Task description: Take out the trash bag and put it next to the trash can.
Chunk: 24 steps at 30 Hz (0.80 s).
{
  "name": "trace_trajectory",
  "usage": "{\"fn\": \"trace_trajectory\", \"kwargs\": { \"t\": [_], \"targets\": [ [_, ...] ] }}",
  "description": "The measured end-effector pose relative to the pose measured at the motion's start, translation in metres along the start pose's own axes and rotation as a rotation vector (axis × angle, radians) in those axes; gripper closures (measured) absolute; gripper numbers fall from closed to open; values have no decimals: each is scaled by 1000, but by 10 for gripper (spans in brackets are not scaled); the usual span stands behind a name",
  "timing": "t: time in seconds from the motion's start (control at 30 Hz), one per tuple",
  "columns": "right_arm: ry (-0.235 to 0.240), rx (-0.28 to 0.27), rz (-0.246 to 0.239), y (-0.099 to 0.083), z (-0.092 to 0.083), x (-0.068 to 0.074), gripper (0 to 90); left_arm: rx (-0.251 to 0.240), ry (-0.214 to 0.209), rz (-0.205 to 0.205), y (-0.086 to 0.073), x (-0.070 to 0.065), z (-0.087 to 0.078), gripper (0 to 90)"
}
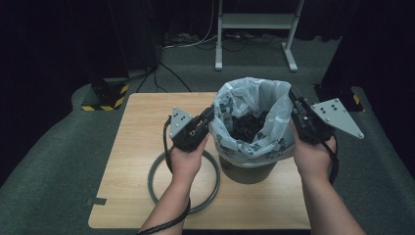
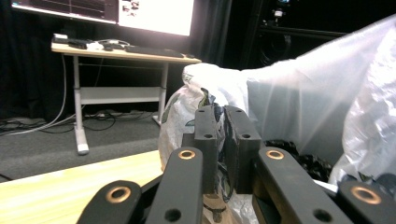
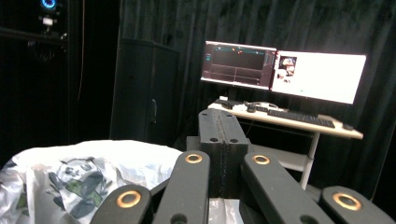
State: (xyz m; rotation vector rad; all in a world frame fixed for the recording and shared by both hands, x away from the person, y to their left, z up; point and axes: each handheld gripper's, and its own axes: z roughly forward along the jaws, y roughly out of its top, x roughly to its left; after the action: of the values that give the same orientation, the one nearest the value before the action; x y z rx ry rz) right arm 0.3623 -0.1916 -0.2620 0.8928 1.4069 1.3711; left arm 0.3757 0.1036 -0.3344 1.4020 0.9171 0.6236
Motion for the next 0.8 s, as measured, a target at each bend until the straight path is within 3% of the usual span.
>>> {"fn": "trace_trajectory", "kwargs": {
  "t": [0.13,0.37,0.63,0.8],
  "targets": [
    [23,-4,-53,14,5,15,900,-2,-13,-8,-1,-2,0,843],
    [93,-18,-86,27,9,49,900,-5,-31,-12,-2,-4,1,848],
    [245,29,-112,29,10,100,900,-5,-36,-15,-2,-4,0,851],
    [305,42,-125,25,1,127,900,-11,-39,-25,-3,-4,0,855]
  ]
}}
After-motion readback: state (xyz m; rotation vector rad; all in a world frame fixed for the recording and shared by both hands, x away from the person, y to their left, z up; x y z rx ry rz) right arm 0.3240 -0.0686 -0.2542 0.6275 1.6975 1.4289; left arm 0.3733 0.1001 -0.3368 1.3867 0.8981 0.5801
